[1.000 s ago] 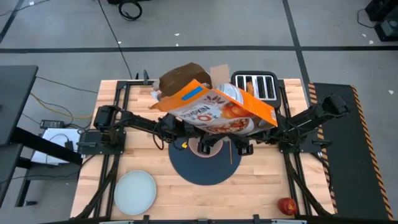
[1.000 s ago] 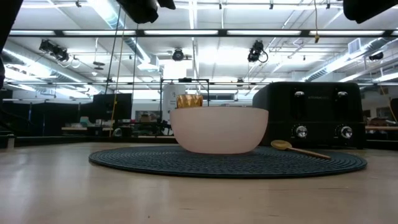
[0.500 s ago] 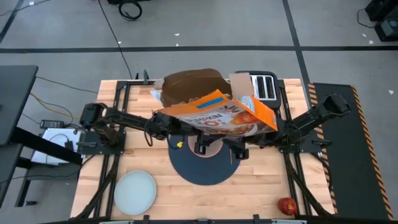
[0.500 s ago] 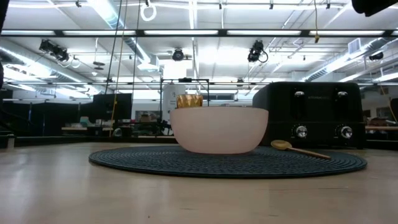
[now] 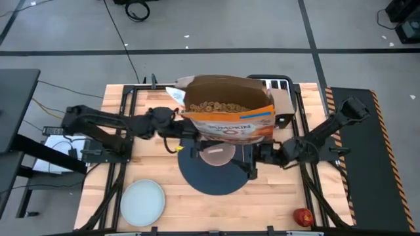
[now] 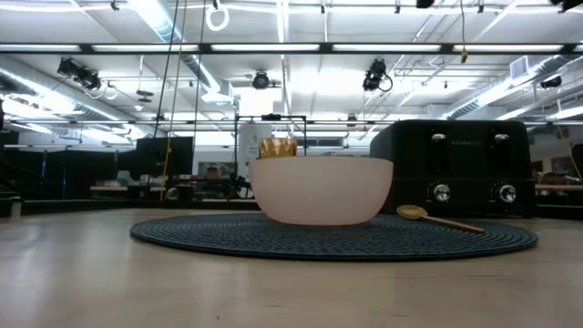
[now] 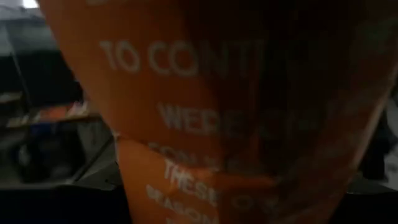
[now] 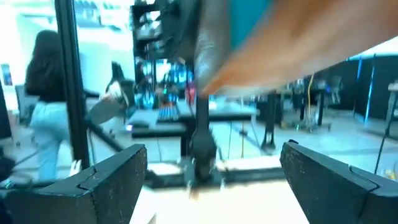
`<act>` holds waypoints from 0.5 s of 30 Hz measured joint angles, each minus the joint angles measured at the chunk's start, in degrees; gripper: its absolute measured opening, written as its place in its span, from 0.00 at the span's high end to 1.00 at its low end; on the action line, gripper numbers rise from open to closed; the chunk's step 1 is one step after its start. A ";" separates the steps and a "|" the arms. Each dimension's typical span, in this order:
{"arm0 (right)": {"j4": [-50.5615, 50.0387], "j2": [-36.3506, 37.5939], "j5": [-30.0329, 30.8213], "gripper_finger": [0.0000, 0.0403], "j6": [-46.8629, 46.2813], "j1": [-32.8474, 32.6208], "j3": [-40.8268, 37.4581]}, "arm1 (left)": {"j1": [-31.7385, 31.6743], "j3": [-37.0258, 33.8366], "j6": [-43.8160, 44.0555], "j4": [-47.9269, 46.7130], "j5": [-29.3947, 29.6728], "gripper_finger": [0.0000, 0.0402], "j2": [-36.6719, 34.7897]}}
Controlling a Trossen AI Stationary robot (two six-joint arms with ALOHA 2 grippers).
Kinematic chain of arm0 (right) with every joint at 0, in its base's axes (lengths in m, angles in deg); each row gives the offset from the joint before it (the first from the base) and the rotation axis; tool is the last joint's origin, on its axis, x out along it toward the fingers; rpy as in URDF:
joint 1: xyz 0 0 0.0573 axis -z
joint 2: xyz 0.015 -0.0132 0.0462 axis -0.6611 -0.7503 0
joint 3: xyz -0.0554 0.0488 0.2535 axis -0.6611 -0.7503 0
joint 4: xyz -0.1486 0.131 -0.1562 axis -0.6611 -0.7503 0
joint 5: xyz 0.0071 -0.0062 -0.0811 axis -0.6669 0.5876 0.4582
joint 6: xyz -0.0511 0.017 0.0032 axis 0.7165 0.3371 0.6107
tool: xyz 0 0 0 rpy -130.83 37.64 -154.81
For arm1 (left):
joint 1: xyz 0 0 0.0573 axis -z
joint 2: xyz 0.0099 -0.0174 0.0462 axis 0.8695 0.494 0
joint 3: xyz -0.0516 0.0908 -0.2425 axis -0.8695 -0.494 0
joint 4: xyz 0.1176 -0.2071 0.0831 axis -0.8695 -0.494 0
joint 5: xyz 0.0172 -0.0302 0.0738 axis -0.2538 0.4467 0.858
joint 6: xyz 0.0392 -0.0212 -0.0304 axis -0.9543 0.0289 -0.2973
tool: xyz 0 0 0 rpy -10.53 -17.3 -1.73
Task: Arrange a breakfast setting
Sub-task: Pour the cereal from the cereal box into the bowl
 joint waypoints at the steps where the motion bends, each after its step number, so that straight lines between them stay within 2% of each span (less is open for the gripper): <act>1: -1.31 0.00 0.83 0.08 -1.03 -1.16 0.00 | 0.00 0.00 0.21 -5.12 1.03 0.31 -1.73; 4: -5.80 0.00 2.72 0.09 -4.98 -5.17 -0.02 | 0.00 -0.02 1.41 -16.81 2.97 0.31 -6.19; 9: -7.48 0.02 5.65 0.10 -7.70 -12.43 0.00 | 1.44 0.01 2.90 -35.23 3.18 0.31 -14.70; 15: -6.24 0.07 18.28 0.11 -4.51 -17.17 0.00 | 5.04 0.00 9.44 -53.91 2.74 0.31 -20.02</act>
